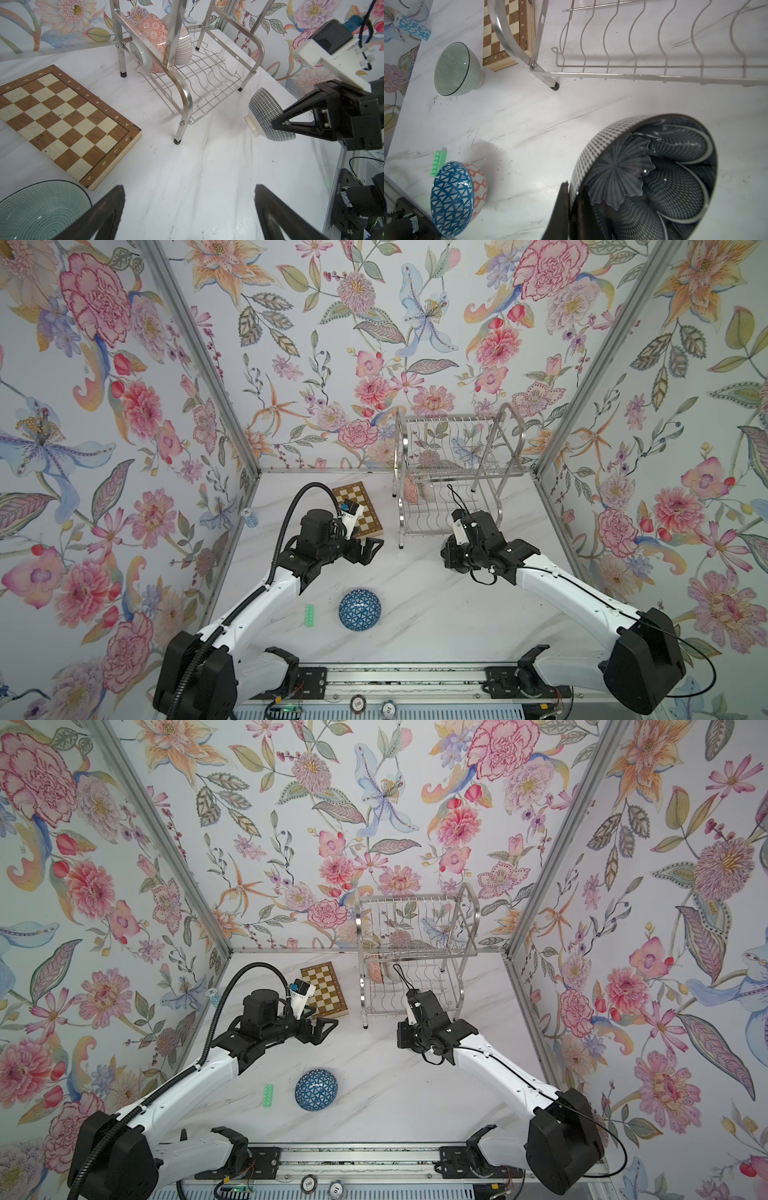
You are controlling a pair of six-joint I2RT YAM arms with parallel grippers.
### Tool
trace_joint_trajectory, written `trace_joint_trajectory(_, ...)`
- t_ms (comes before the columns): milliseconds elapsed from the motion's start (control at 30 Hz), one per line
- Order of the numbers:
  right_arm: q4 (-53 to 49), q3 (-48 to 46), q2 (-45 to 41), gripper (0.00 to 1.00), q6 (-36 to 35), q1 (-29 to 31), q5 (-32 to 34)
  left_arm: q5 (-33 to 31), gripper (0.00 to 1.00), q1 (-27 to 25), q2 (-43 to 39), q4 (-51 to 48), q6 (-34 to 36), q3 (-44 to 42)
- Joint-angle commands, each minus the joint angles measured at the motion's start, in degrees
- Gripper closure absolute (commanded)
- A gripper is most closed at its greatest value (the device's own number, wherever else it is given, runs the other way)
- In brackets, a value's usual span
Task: Load the bowls into the dish rack
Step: 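Carry the dark bowl toward the dish rack, tilting it upright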
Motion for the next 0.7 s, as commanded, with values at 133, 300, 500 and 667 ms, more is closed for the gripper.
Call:
trace_joint_trajectory(133,10.16,-3.51,-3.24,1.0,-0.13,-0.87,-4.95,-0.82,0.01,-0.55,-1.07,-0.75,1.11,-0.47)
trace_joint_trajectory(300,18.82,-7.66,-5.82,1.0,3.43,-3.92,-9.75,-0.89,0.01,-0.49,-1.16,-0.76,1.15,-0.46)
trace_joint_trajectory(500,31.84,-13.37,-8.29,1.0,10.11,-6.26,-13.39,-0.78,0.01,-0.59,-1.31,-0.67,1.06,-0.56)
trace_joint_trajectory(667,40.92,-16.41,-8.82,1.0,15.42,-7.63,-15.83,-0.78,0.01,-0.64,-1.59,-0.59,1.16,-0.59)
